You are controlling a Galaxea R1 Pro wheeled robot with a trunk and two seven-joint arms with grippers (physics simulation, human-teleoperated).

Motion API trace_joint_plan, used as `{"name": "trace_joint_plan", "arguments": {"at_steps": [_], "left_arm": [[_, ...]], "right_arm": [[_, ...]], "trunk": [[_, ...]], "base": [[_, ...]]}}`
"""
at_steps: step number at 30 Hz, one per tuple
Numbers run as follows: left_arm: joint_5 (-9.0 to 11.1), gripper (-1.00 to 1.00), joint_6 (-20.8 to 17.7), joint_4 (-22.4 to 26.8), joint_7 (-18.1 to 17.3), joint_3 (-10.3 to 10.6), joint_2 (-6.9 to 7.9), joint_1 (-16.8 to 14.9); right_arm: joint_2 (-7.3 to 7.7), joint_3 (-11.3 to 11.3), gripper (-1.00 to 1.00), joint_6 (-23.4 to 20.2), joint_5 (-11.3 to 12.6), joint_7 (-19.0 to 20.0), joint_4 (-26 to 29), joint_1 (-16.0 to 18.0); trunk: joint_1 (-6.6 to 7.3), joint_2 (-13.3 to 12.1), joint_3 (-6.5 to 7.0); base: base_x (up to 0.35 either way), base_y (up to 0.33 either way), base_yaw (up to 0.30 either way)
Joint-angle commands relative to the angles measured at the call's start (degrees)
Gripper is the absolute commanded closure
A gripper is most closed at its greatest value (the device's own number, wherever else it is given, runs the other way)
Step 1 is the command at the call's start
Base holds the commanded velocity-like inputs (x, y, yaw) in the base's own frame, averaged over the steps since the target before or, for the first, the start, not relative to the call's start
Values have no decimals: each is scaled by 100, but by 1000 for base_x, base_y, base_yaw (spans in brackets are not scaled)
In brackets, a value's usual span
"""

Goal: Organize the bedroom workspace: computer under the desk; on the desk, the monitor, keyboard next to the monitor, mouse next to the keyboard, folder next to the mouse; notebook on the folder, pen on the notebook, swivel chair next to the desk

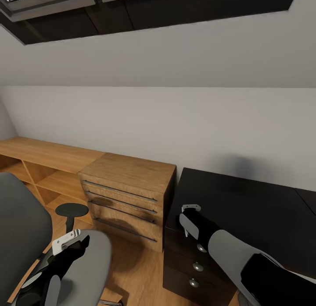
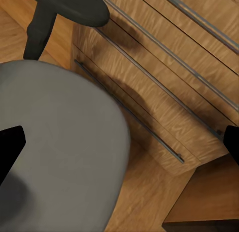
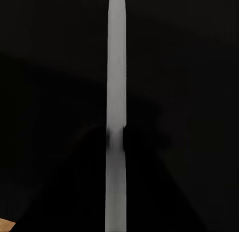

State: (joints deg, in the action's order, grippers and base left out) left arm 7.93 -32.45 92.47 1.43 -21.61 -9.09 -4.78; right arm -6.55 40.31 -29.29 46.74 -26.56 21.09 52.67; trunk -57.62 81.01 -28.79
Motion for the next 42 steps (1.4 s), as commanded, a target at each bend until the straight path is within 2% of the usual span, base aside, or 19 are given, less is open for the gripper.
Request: {"name": "trace_joint_plan", "arguments": {"at_steps": [1, 17, 35, 42], "left_arm": [[59, -100, -33, 8, 15, -10, -5, -5], [59, -100, -33, 4, 13, -10, -5, -5], [44, -100, -35, -21, 7, -2, -9, -5], [24, -100, -40, -58, 6, 10, -13, -5]], "right_arm": [[4, 47, 100, -7, 72, -51, 9, 7], [4, 47, 100, -7, 72, -57, 9, 7], [16, 47, 100, -14, 64, -67, 122, 7], [231, 56, 100, -47, 88, -76, 621, 7]], "trunk": [[0, 4, -6], [0, 4, -6], [395, -718, 317], [549, -999, 442]], "base": [[0, 0, 0], [0, 0, 0], [0, 0, 0], [-58, 0, 0]]}}
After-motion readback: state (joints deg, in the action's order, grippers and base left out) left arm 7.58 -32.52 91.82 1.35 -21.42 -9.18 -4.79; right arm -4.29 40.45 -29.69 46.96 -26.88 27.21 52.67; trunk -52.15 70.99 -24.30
